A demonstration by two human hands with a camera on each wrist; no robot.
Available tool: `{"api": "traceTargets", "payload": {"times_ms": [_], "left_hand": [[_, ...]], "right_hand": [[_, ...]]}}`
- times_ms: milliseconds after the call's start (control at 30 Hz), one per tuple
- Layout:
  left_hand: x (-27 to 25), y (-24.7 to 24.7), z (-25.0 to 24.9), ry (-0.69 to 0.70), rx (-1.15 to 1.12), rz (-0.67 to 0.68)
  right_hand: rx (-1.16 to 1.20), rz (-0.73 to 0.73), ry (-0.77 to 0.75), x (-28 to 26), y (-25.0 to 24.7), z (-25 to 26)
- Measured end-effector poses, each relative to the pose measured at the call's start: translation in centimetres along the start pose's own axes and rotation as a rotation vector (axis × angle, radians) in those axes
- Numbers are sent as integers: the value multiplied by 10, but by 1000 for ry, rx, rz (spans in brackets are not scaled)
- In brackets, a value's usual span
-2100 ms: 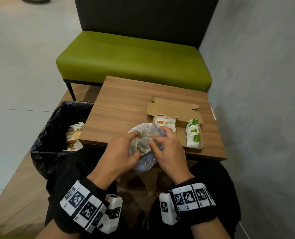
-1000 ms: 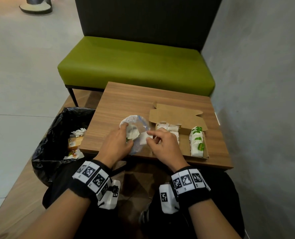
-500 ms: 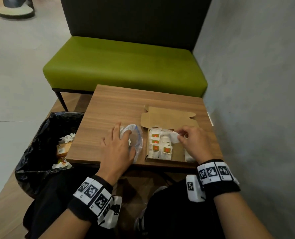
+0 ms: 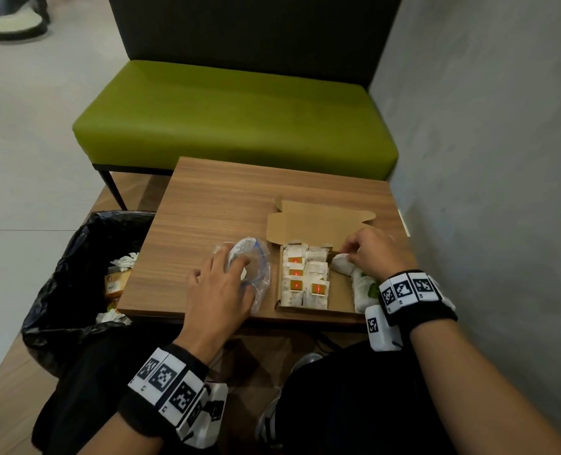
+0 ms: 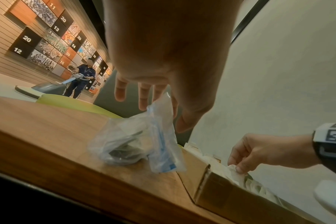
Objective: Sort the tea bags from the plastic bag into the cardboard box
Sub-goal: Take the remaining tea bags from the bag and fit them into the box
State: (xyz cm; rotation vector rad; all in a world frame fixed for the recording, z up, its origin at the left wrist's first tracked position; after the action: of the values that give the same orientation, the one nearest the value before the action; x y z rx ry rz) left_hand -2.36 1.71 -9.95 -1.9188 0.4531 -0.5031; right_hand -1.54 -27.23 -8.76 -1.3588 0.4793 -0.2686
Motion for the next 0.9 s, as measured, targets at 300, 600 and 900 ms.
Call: {"api": "traceTargets", "payload": {"times_ms": [300, 600, 900], "left_hand": [[1, 1, 9, -41, -23, -9], [-3, -7, 23, -82, -280, -143], [-21, -22, 20, 16, -410, -210]], "right_hand": [[114, -190, 77, 8, 15, -5], [222, -228, 111, -18, -1, -2], [585, 23, -166, -110, 14, 104]]}}
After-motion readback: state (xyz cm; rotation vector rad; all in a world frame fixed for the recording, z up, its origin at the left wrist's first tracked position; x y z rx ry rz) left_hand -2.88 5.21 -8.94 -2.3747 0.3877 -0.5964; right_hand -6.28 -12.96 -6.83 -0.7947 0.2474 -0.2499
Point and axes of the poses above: each hand's wrist, its own x-axis towards the middle knuckle, its own y-axis out of the palm, z = x × y, the point moved 3 cm from there along x, towards the middle knuckle, and after that the axes turned 13 degrees about y, right-handed, at the moved point
